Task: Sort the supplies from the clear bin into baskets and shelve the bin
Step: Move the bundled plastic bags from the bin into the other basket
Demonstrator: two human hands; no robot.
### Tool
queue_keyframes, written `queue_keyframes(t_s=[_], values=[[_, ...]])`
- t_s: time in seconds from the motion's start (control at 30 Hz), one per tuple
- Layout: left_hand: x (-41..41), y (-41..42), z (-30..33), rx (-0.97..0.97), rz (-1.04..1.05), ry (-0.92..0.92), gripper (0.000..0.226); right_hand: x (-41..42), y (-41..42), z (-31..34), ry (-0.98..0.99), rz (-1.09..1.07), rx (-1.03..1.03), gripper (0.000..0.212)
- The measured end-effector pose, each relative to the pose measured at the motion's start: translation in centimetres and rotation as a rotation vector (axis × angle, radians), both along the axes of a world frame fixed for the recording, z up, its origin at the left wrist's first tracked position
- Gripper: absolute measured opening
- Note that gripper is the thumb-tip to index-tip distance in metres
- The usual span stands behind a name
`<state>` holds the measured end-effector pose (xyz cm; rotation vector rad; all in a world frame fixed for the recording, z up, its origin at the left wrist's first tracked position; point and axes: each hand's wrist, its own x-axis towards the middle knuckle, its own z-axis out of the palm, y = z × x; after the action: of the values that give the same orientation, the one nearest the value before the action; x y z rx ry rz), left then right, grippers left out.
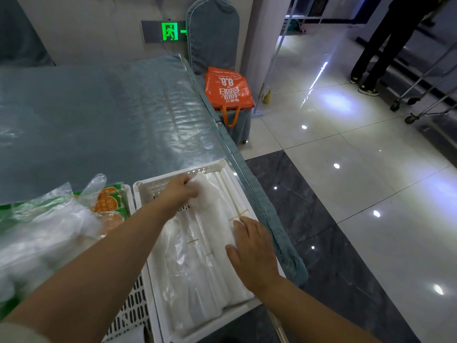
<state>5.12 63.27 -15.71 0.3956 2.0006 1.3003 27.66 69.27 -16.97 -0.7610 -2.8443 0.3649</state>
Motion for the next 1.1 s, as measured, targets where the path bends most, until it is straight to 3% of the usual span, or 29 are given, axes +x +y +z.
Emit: queue_keyframes(t_s=[0.07,0.17,0.23,0.33,0.43,0.63,0.77,1.0,1.1], values=[[0.5,0.6,-0.4,-0.165,-0.048,0.173,0.020,0.2,0.0,0.1,-0.027,0.013,0.030,0.043],[1.4,0.5,-0.8,-0.458,-0.195,0.566,0.063,0.6,-0.1,0.0,-0.020,0.008,-0.008,0.047],[2.7,0.0,-0.5,-0.459,-0.287,0.770,0.075,0.8,-0.1,-0.1,-0.009,0.008,-0.035,0.052],[5.0,-0.5,-0.7,-0.361,-0.560,0.948,0.074,0.8,-0.3,-0.2,-0.014,0.014,-0.155,0.058],[6.6,-0.8,-1.5,-0.356,-0.787,0.956,0.072,0.7,-0.4,-0.4,-0.024,0.040,-0.165,0.063],[6.5,-1.6,-2.0,-0.439,-0.856,0.945,0.082,0.8,-0.3,-0.8,-0.062,0.040,-0.143,0.062],[6.6,-2.5,-0.9,-0.484,-0.776,0.946,0.082,0.8,0.3,0.1,-0.057,0.102,0.042,0.049],[5.0,-7.9,6.0,-0.419,-0.422,0.961,0.044,-3.2,2.3,3.7,0.149,0.184,-0.085,0.023],[5.3,-12.1,9.1,-0.463,-0.246,0.937,0.036,-6.4,1.3,4.8,-0.023,0.290,-0.198,0.018]])
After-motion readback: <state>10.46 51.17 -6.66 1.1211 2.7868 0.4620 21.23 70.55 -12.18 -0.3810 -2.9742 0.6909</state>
